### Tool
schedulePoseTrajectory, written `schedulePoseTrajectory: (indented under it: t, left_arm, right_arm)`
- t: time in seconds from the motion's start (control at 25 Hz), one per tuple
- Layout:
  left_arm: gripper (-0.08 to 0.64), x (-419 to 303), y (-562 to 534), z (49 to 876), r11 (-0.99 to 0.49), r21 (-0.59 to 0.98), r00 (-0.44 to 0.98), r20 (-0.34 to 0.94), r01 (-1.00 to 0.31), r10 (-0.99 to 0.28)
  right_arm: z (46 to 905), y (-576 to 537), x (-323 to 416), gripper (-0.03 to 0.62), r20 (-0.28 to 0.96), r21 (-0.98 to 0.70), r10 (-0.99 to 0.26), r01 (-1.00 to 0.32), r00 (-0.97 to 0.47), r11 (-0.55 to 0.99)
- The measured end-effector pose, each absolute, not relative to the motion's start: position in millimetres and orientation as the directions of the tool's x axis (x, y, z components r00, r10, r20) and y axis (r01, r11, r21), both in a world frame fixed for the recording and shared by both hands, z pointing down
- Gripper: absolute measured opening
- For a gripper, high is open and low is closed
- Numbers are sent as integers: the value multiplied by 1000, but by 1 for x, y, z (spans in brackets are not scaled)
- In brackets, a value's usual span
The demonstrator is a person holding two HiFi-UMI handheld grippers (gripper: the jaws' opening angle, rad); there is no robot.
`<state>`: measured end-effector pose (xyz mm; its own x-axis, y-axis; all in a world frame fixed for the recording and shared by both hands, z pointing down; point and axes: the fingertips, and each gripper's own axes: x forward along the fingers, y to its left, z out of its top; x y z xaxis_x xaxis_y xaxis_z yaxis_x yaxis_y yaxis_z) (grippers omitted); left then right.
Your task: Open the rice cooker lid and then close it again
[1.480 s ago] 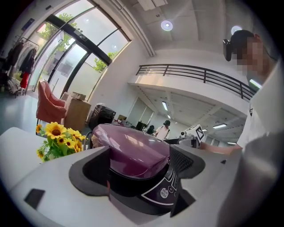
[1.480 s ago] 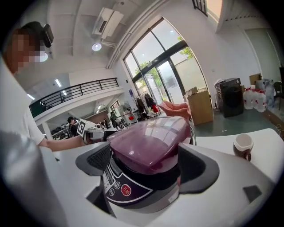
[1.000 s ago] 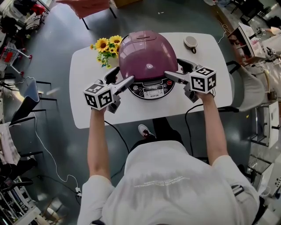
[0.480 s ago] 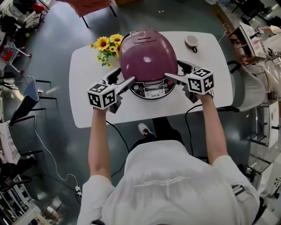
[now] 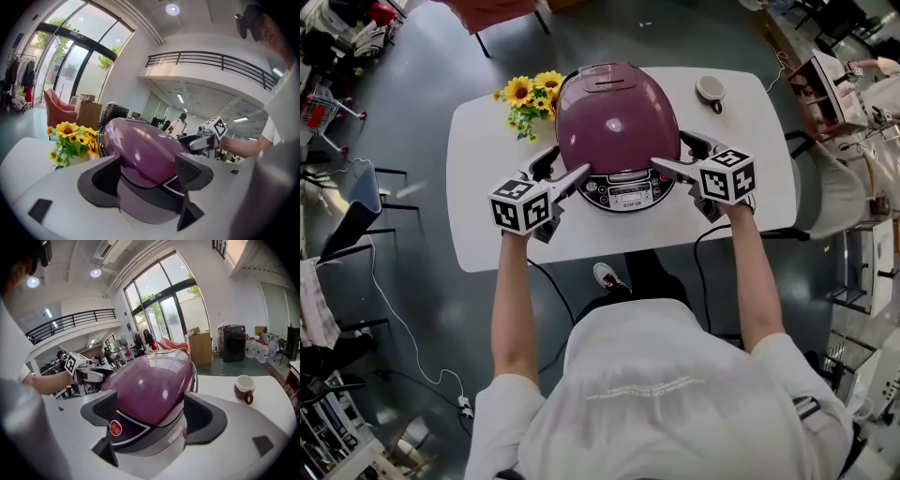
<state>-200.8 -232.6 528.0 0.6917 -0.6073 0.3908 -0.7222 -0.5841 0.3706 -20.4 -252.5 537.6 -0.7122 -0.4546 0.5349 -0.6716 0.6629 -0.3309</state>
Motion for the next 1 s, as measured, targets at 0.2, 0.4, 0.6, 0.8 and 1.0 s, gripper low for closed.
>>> schedulePoseTrajectory:
  t: [0.2, 0.4, 0.6, 0.8, 1.0]
  left_arm:
    - [379, -202, -230, 529, -562, 403, 691, 372, -722, -620]
    - [379, -203, -227, 531, -535, 420, 676, 357, -733, -645]
    - [379, -202, -228, 532, -554, 380, 671, 374, -741, -640]
    - [380, -202, -228, 531, -549, 381, 667, 364, -744, -650]
    - [379, -202, -228, 532, -559, 358, 663, 372, -748, -650]
  right_arm:
    - [537, -251, -21, 454, 524, -331, -469, -678, -711, 657]
    - [539, -249, -21, 454, 529, -338, -470, -683, -707, 647]
    - [542, -249, -20, 454, 521, -360, -473, -685, -710, 633]
    - [544, -250, -21, 454, 523, -390, -446, -669, -726, 632]
    - [546, -249, -21, 454, 515, -408, -454, -673, -727, 617]
